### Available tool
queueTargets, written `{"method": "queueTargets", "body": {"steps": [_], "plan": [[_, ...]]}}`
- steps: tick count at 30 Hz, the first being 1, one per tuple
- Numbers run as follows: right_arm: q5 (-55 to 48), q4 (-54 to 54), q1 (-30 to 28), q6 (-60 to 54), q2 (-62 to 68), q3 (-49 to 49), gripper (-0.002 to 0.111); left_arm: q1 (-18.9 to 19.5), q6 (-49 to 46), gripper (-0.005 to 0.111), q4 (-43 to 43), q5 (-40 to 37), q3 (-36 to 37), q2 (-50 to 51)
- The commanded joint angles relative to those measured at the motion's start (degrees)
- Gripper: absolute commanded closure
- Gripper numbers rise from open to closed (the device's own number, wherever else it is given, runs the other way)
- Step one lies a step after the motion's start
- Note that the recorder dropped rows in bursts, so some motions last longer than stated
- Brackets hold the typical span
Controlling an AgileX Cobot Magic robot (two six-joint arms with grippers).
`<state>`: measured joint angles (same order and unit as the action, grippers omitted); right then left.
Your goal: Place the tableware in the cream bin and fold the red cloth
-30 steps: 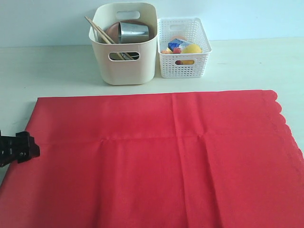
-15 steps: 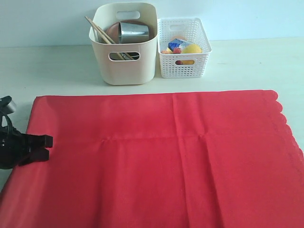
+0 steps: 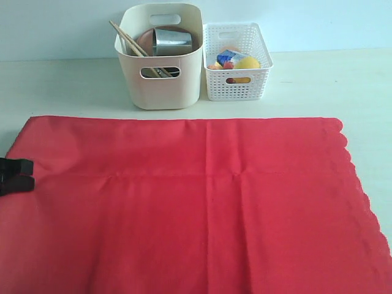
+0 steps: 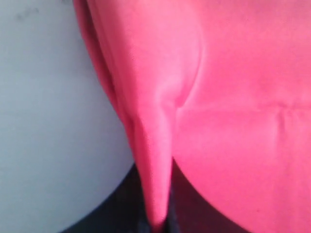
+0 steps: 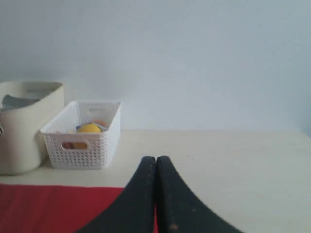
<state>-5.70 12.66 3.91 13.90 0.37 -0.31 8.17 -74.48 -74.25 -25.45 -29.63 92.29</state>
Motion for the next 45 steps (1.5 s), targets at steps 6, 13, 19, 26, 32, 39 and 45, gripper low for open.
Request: {"method": "queueTargets", "body": {"steps": [6, 13, 19, 26, 32, 39, 45], "plan": [[7.58, -3.85, 0.11, 2.68, -0.37, 0.31, 0.108, 7.83, 19.06, 0.107, 25.58, -9.37, -10.01, -1.96], [7.25, -10.55, 0.11, 19.89, -0.37, 0.31, 0.108, 7.78, 19.37, 0.107, 24.44, -22.86, -16.61, -4.54], [-0.04, -14.69, 0.90, 17.49, 5.35, 0.31, 0.108, 6.11, 18.85, 0.107, 20.17, -28.95, -20.47, -11.20], [-0.90, -22.43, 12.31, 3.80, 26.84, -2.92, 0.108, -6.90, 22.29, 0.107, 19.83, -29.74, -23.75, -14.26], [-1.47, -23.33, 24.32, 0.01, 51.56, -9.83, 0.108, -21.90, 25.59, 0.107, 20.07, -23.85, -26.07, -14.15], [-0.18, -23.19, 30.78, 0.01, 76.08, -17.35, 0.108, -37.34, 30.10, 0.107, 21.17, -19.85, -31.29, -8.15], [-1.98, -20.60, 30.78, -0.83, 81.06, -20.69, 0.108, -47.15, 31.64, 0.107, 21.76, -19.03, -38.43, 1.88]]}}
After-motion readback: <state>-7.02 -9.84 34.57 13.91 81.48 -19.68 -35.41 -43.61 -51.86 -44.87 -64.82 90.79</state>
